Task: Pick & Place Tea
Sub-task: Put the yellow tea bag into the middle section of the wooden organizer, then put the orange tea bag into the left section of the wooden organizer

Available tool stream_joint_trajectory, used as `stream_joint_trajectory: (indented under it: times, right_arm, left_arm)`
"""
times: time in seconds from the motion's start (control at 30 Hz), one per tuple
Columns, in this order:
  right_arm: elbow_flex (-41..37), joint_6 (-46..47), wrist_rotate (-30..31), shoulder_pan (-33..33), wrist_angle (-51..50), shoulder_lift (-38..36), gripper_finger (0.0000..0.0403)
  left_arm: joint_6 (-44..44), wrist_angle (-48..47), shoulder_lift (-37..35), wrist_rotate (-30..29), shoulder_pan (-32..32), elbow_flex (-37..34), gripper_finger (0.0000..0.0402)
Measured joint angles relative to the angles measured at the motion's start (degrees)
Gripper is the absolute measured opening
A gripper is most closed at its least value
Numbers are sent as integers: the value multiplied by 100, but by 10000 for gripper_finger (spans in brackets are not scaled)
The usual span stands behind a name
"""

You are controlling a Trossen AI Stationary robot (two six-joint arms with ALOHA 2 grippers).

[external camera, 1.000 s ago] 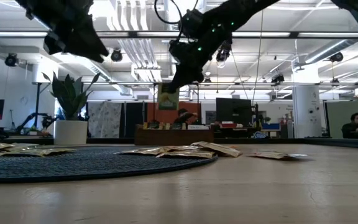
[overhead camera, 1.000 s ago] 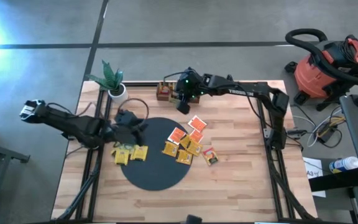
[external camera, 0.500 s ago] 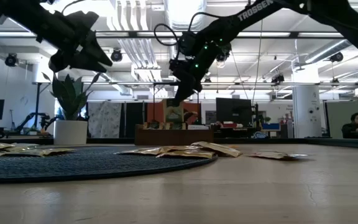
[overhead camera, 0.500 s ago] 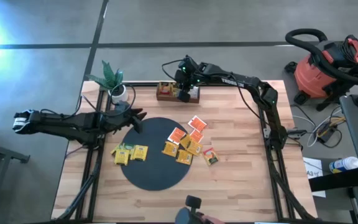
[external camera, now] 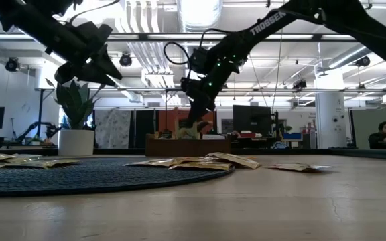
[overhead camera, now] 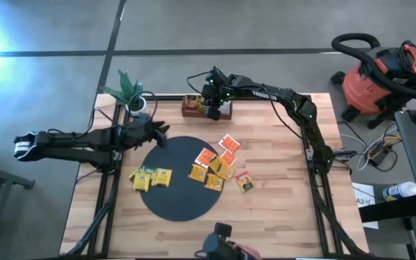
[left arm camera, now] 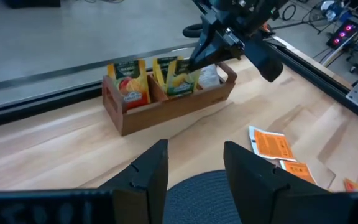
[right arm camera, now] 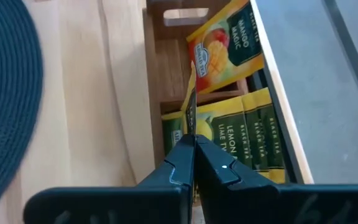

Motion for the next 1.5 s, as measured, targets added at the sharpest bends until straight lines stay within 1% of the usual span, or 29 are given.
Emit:
stream_joint_trajectory:
  times: [0.3,0.4,0.5,0.7,0.83,0.93,1.1,1.17,1.23,1.37,1.43,1.5]
  right_arm:
    - [-2,-13,26,-26,26,172,9]
    - [-2,-11,269,-18,38,173,17]
    - [-2,-14,483,-21,32,171,38]
    - [-2,-7,483,-19,-108,151,97]
    - [-4,4,481,17,-107,-39,129]
    - [-4,30,479,30,-89,-278,143]
    - [4,371,449,39,-44,-795,148]
    - [13,599,387,68,-44,-993,145]
    - [20,829,131,107,-65,-1108,142]
    - [12,1331,-440,255,-383,-1132,136]
    - [-19,1515,-547,377,-569,-1132,133]
    - [-126,1654,-555,551,-667,-1134,130]
  left_arm:
    - [-22,-6,0,108,22,2,149]
    - [-67,-10,0,110,19,2,149]
    - [-73,-10,0,109,19,2,149]
    - [-149,-17,0,108,19,15,149]
    - [-228,-24,-1,191,19,16,149]
    - [-240,-138,-2,288,19,61,149]
    - [-253,-772,-4,345,19,127,149]
    - [-401,-1123,-4,427,19,129,149]
    - [-579,-1513,-4,754,19,115,149]
    - [-839,-2552,40,1853,17,95,149]
    - [-939,-2958,53,2267,16,94,149]
    - [-943,-3243,59,2478,15,92,149]
